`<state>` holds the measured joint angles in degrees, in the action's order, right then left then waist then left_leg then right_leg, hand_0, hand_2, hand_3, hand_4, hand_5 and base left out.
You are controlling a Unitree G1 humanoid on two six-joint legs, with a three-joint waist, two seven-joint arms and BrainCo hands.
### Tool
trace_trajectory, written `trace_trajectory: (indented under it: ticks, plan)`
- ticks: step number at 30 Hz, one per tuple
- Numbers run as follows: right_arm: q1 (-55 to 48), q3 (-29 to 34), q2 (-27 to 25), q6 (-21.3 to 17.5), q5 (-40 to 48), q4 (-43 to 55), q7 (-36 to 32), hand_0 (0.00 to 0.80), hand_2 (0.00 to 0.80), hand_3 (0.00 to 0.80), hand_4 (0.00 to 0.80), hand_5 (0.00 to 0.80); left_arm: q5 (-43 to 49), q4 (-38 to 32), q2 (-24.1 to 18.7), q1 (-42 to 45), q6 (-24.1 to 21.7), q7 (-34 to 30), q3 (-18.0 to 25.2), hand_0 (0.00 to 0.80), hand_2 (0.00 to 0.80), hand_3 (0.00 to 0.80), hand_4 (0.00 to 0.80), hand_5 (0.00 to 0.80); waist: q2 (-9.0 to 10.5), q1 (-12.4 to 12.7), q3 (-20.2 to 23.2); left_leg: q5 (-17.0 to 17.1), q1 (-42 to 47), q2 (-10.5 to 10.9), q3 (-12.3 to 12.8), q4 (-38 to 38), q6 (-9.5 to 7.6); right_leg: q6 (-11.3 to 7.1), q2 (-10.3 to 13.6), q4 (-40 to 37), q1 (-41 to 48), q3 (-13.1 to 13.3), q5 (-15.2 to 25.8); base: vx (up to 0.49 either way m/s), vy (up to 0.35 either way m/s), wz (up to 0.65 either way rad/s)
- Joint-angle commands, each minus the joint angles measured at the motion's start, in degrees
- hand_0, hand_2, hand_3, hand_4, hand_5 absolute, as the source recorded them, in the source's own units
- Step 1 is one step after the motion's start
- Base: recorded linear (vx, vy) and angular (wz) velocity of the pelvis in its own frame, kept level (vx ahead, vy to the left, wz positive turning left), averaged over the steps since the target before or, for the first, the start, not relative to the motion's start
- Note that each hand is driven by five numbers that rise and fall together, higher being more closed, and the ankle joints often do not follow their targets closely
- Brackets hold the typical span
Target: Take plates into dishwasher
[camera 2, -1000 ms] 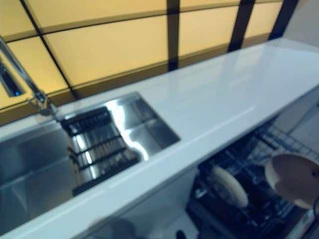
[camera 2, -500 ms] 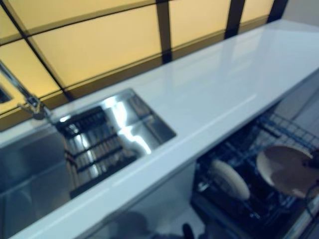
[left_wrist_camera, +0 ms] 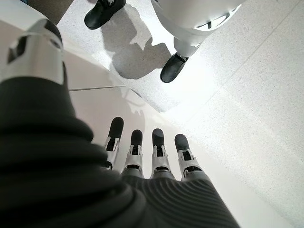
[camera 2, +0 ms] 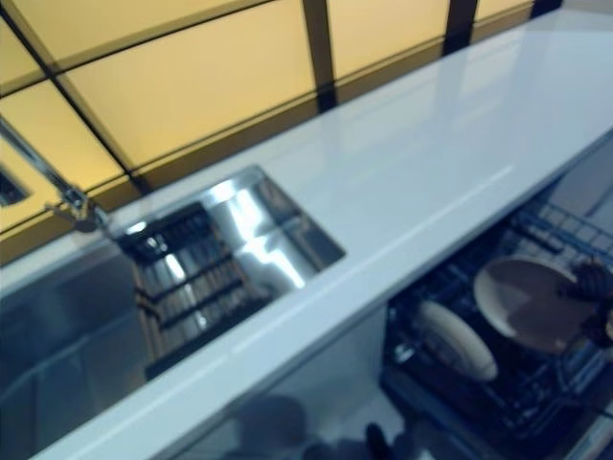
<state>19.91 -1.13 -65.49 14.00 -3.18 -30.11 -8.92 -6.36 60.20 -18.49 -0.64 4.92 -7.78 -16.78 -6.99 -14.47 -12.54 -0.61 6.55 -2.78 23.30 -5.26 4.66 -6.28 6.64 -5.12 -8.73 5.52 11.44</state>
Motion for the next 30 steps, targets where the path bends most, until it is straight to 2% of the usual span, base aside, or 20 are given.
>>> trace_trajectory:
  ticks: [1,9,16,23,30]
  plan:
    - [7.2,-3.2,2.1,0.4,-3.8,-2.4,1.4,0.800,0.800,0.800,0.800,0.800,0.0,-1.1,-4.0,-5.3,-1.3,1.5,1.5,0.000,0.000,0.000,0.000,0.000,2.74,1.7,0.6,-1.3,0.5,1.8,-4.5,0.5,-2.17,-3.12,0.2,0.2,2.5,-2.9,-2.6,0.000,0.000,0.00]
    - [10.8,-7.7,4.2,2.2,-4.0,-7.1,1.1,0.800,0.800,0.800,0.800,0.800,0.0,-1.9,-3.8,-5.5,-1.3,1.6,0.5,0.000,0.000,0.000,0.000,0.000,1.79,2.8,0.0,-1.1,0.1,2.0,-5.0,0.7,-2.01,-3.15,0.8,0.1,2.3,-3.4,-2.5,-0.001,0.003,0.01]
    - [11.3,-10.2,8.6,5.5,-6.4,-10.6,0.7,0.800,0.800,0.800,0.800,0.800,0.9,-2.6,-3.7,-5.4,-1.6,0.0,0.1,0.000,0.000,0.000,0.000,0.000,0.78,3.6,0.0,-0.9,0.3,2.1,-5.4,0.6,-1.88,-3.23,1.2,0.1,2.7,-3.9,-2.6,0.001,0.018,0.05]
    - [11.5,-12.2,13.0,6.7,-7.9,-12.4,-0.5,0.800,0.800,0.800,0.800,0.800,1.4,-3.0,-3.3,-5.8,-1.3,-0.4,-0.3,0.000,0.000,0.000,0.000,0.000,0.66,4.3,0.3,-0.9,0.4,2.1,-5.9,0.6,-1.97,-3.22,1.2,0.1,3.0,-3.9,-2.7,0.001,0.007,0.03]
    - [10.7,-14.1,16.6,8.1,-10.3,-12.7,-0.8,0.800,0.800,0.800,0.800,0.800,1.5,-4.3,-2.9,-6.7,0.9,-0.2,-0.5,0.000,0.000,0.000,0.000,0.000,0.89,4.6,0.4,-0.8,0.4,2.1,-6.3,0.5,-2.10,-3.22,1.1,0.1,3.2,-3.7,-2.6,0.000,0.000,0.00]
